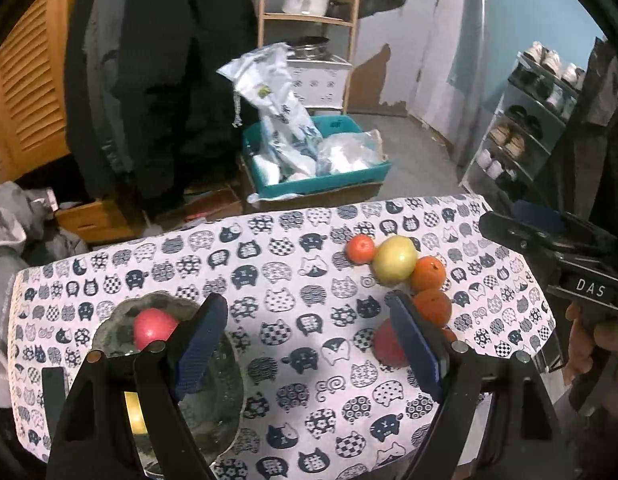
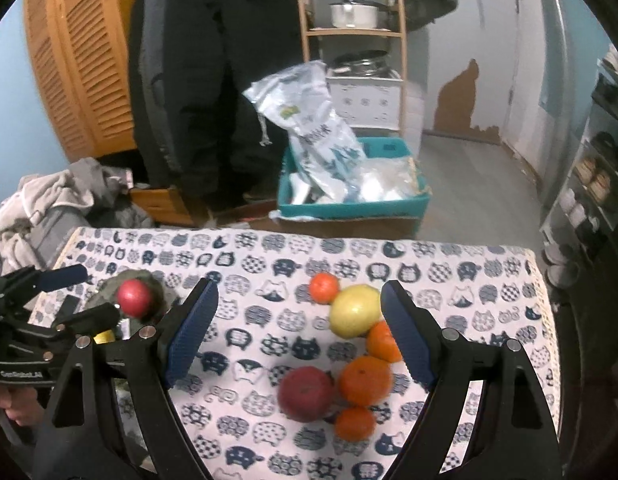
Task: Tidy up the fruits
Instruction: 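Move the left tool toward the other red apple while the right tool approaches a tangerine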
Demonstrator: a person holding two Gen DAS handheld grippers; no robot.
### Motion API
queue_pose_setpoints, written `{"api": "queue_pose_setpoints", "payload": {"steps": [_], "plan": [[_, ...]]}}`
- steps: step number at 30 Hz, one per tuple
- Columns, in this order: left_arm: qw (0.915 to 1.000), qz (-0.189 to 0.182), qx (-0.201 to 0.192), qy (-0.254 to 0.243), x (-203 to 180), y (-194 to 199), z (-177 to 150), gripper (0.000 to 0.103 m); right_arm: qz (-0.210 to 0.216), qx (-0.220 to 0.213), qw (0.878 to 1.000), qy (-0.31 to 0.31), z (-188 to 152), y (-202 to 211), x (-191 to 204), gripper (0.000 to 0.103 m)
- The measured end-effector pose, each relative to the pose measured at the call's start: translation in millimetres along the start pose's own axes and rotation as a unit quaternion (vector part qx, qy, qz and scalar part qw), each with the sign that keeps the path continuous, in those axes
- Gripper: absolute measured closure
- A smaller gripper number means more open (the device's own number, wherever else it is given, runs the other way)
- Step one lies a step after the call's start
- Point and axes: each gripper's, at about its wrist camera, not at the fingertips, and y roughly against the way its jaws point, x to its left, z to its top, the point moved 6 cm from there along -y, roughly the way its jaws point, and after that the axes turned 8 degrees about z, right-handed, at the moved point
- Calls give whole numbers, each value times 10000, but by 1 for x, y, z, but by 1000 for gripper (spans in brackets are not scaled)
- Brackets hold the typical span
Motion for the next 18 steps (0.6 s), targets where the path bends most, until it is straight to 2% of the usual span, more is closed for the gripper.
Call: {"api": "queue_pose_setpoints", "payload": {"steps": [4,18], "plan": [[9998,-143,100,-80,-16,-9,-1,18,-46,41,9999,-84,-7,2,-15,19],[9975,-247,419,-517,-60,-46,-14,17,-297,347,9981,-405,-33,-10,-61,19]]}}
